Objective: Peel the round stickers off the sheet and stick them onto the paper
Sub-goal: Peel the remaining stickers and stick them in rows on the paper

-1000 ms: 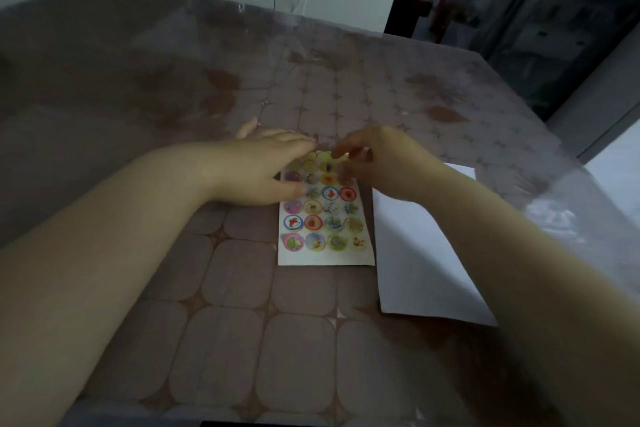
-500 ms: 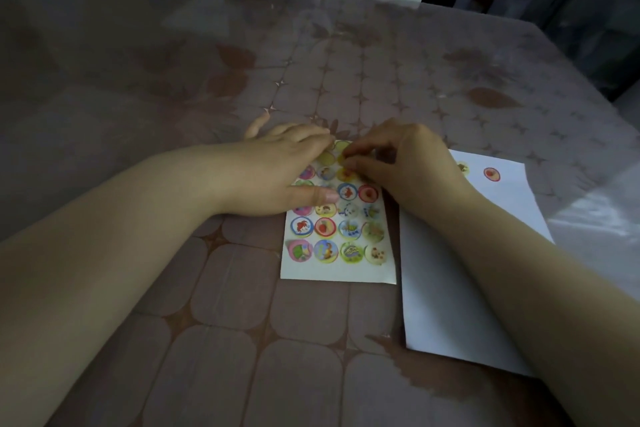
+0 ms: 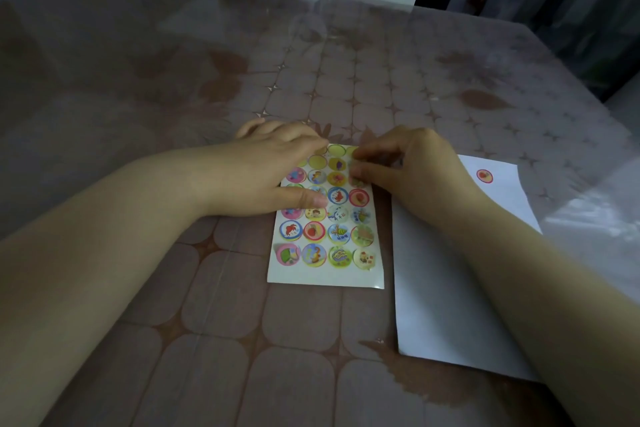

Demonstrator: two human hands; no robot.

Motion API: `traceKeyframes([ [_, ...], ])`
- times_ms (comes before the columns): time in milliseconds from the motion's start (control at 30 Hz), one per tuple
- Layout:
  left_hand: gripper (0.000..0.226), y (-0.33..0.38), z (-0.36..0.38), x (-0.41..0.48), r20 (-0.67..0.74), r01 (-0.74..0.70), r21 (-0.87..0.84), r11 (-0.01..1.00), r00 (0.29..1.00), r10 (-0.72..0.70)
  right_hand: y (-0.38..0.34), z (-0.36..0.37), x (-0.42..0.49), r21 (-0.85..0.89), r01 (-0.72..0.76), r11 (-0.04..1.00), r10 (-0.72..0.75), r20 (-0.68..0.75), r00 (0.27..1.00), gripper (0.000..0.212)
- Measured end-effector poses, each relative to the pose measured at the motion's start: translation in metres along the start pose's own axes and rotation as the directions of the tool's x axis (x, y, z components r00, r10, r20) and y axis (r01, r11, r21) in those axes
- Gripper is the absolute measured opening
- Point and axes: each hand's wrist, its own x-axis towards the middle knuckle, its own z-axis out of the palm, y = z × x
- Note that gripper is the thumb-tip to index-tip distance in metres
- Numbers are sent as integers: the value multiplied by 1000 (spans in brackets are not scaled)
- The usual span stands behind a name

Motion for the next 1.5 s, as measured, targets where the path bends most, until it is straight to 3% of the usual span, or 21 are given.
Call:
traceKeyframes([
  [200,87,5,-2,-1,41,19,6,1000,999,-19,-1,0,-2,65,-9,998,9,14,1000,4],
  [300,79,5,0,-1,87,28,30,999,996,-30,-1,3,-2,56,9,998,-9,11,1000,9],
  [433,81,4,1,0,139,67,53,996,987,-74,1,0,0,133,-26,991,29,-24,999,9],
  [567,84,3,2,0,110,52,51,997,992,-57,-2,-18,3,344,-131,930,163,-65,984,9],
  [700,100,2,3,0,93,31,16,999,995,-33,-4,-28,3,357,-145,923,179,-64,982,3],
  [833,99,1,2,0,98,31,1,1000,995,-31,-5,-6,3,211,-127,969,121,37,992,5],
  [933,86,2,2,0,110,47,2,999,993,-47,-5,0,4,163,-111,980,101,69,993,6],
  [1133,86,3,0,0,128,53,5,999,990,-53,-7,1,8,108,-120,987,114,61,992,3],
  [1233,93,5,-1,0,128,70,-8,998,989,-69,-7,2,11,47,-146,988,146,11,989,22],
  [1367,101,9,-6,-1,110,97,-28,995,990,-94,-9,10,6,-23,-51,998,50,-19,999,14],
  [1500,103,11,-9,-2,85,87,-19,996,993,-85,-14,12,5,-113,6,994,-8,-16,1000,22],
])
